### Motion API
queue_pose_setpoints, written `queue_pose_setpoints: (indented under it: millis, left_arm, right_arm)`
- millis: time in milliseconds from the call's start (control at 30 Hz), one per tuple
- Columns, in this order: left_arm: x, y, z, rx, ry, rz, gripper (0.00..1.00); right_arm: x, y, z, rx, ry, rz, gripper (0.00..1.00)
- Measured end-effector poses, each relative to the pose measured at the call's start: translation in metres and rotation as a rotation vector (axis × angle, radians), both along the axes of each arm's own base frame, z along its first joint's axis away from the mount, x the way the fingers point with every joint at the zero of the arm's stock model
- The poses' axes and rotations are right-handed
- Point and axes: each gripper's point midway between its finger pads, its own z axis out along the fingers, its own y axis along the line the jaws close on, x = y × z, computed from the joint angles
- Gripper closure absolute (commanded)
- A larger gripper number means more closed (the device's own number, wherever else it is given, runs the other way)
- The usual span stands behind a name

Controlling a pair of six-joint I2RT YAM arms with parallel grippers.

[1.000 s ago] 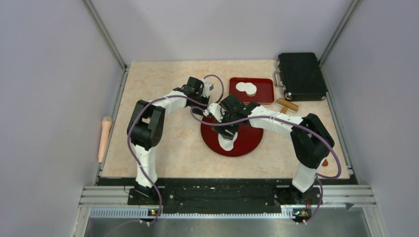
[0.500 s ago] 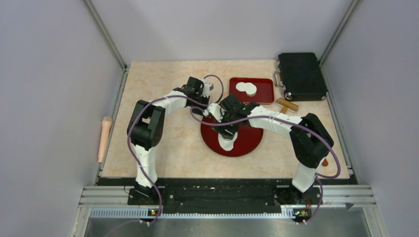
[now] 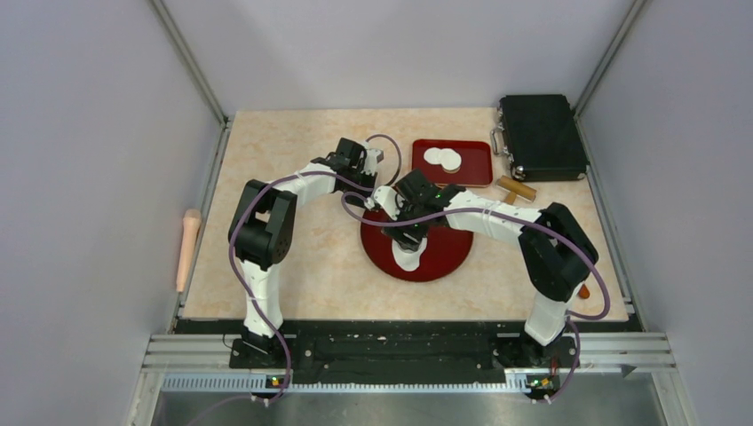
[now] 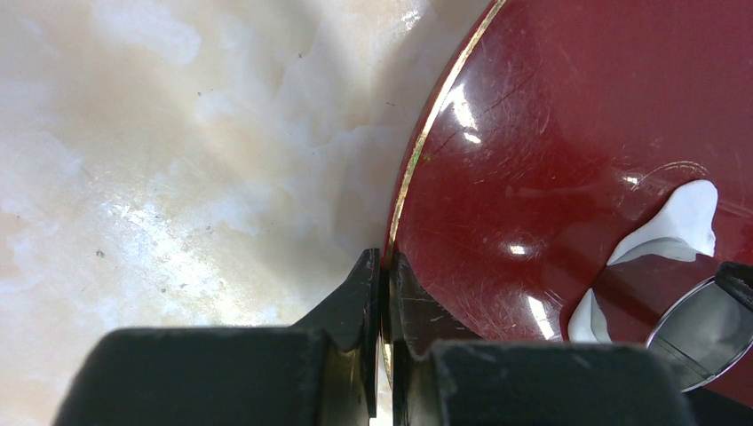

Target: Roll out the dumpling wrappers from the dough

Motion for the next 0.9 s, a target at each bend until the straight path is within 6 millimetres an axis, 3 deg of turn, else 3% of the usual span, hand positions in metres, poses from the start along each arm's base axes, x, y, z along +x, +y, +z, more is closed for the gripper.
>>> queue_pose_setpoints:
  millis: [900]
  left_arm:
    - [0.0, 0.0, 0.0, 0.011, -0.006, 0.002, 1.0]
  right_arm:
    - [0.002, -0.007, -0.011, 0.015, 0.05, -0.076, 0.51]
